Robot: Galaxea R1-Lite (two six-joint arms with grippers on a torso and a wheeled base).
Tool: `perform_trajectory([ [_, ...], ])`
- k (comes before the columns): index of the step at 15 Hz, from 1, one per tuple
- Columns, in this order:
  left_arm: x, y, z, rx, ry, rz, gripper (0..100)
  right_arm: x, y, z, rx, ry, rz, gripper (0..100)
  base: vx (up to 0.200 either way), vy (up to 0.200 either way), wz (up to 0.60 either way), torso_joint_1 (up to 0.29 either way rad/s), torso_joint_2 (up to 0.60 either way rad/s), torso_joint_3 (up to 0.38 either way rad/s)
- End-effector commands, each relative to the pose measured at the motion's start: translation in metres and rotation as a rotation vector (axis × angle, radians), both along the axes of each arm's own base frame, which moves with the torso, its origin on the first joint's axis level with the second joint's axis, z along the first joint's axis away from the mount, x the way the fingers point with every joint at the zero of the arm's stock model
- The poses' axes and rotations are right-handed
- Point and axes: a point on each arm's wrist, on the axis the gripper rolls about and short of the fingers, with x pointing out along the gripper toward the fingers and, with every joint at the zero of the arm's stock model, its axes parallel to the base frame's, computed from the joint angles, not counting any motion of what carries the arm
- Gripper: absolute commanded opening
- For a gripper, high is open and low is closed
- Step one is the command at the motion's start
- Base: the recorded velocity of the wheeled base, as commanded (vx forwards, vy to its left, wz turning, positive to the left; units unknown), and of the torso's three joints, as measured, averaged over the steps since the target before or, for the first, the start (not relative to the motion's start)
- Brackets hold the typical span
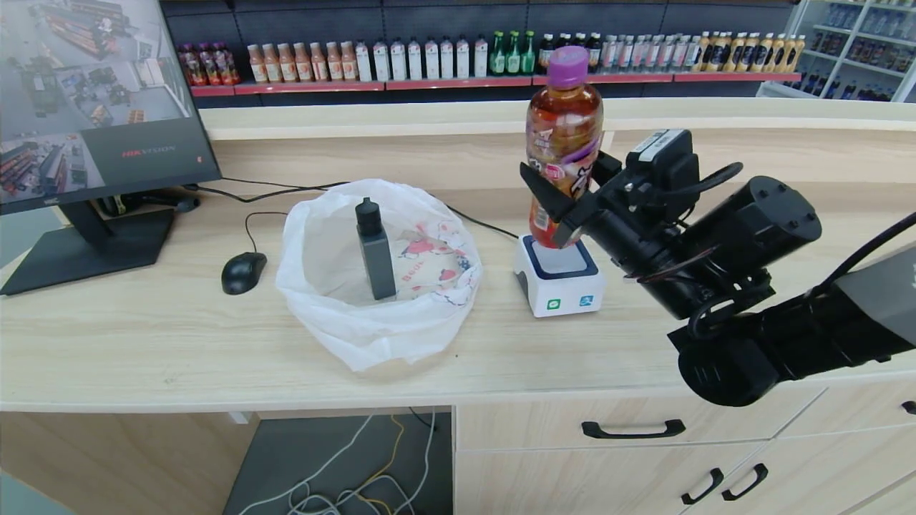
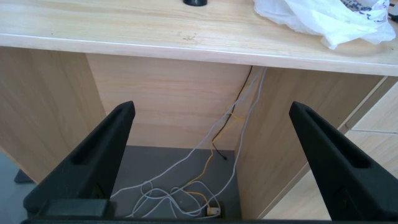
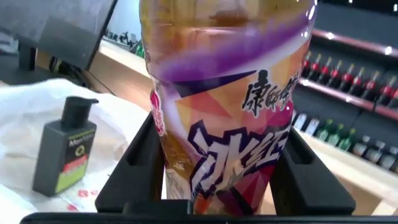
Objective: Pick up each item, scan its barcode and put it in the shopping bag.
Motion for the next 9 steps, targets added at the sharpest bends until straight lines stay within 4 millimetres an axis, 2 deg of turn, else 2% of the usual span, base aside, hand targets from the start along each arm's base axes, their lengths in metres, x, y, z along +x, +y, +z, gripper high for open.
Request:
perform_trajectory([
  [1,0.0,0.0,0.0,0.0,0.0,0.001,100,-0.009,0.005,-0.011,0.059,0.111,0.038,0,0.0,0.0,0.0,0.0,0.0,0.0],
  [4,0.0,0.0,0.0,0.0,0.0,0.001,100,-0.011,-0.001,-0.018,0.104,0.195,0.061,0,0.0,0.0,0.0,0.0,0.0,0.0],
  [6,0.0,0.0,0.0,0.0,0.0,0.001,100,-0.02,-0.004,-0.007,0.136,0.187,0.058,0,0.0,0.0,0.0,0.0,0.0,0.0],
  [8,0.0,0.0,0.0,0.0,0.0,0.001,100,-0.037,0.0,0.005,0.22,0.2,0.025,0,0.0,0.0,0.0,0.0,0.0,0.0],
  [9,0.0,0.0,0.0,0.0,0.0,0.001,100,-0.045,0.003,0.004,0.262,0.234,0.009,0,0.0,0.0,0.0,0.0,0.0,0.0],
])
